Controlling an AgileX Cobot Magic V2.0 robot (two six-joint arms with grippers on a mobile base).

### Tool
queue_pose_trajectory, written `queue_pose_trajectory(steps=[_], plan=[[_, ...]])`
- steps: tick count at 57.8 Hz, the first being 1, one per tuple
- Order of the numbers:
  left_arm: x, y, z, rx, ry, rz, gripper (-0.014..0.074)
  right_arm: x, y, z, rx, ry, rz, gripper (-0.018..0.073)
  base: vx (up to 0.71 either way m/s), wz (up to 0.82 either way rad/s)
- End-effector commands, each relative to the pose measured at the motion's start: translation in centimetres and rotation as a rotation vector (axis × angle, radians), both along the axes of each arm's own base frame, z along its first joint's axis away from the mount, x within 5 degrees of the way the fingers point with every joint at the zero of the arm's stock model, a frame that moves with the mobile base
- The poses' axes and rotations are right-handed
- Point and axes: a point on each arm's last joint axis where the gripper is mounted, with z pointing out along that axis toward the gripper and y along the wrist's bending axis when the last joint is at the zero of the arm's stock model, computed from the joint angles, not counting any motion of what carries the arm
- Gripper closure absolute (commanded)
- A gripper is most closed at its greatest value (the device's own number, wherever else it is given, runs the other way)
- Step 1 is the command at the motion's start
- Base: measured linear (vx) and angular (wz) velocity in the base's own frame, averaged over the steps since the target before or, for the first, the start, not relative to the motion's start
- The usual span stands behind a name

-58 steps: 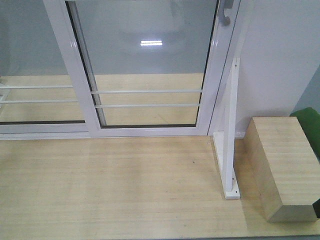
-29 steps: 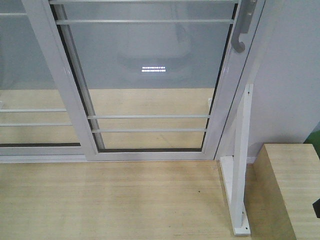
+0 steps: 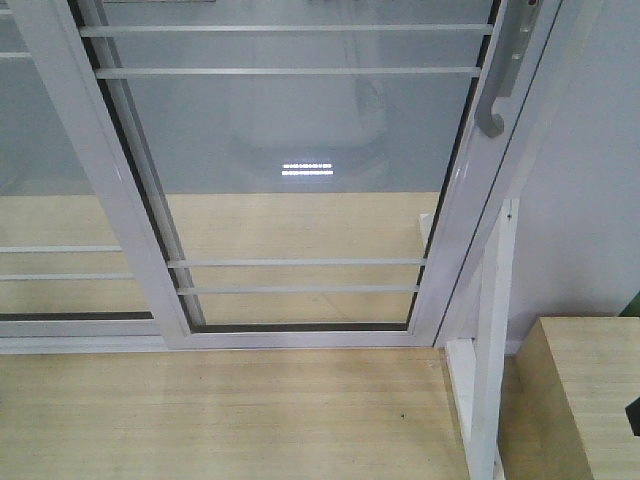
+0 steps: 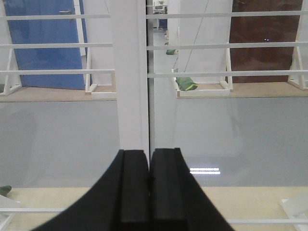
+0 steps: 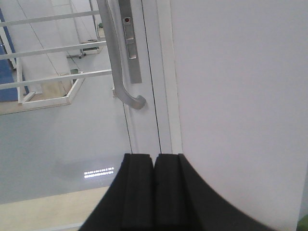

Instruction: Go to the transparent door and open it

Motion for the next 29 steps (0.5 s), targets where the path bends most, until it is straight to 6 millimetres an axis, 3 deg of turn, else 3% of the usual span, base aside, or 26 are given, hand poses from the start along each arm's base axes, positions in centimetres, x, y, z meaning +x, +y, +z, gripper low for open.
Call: queue_pose_trajectory(steps=[1,29], plan=[[-0.04,0.04,0.29,-0.009,-0.08,0.002,0.0603,-0.06,0.01,0.7,-0.02,-0.094,0.0,0.0568,0.15,0.0],[-0.04,0.04,0.29,-0.009,-0.08,0.002,0.0603,-0.06,0.01,0.7,-0.02,-0.094,0.0,0.0568,0.12,0.0]])
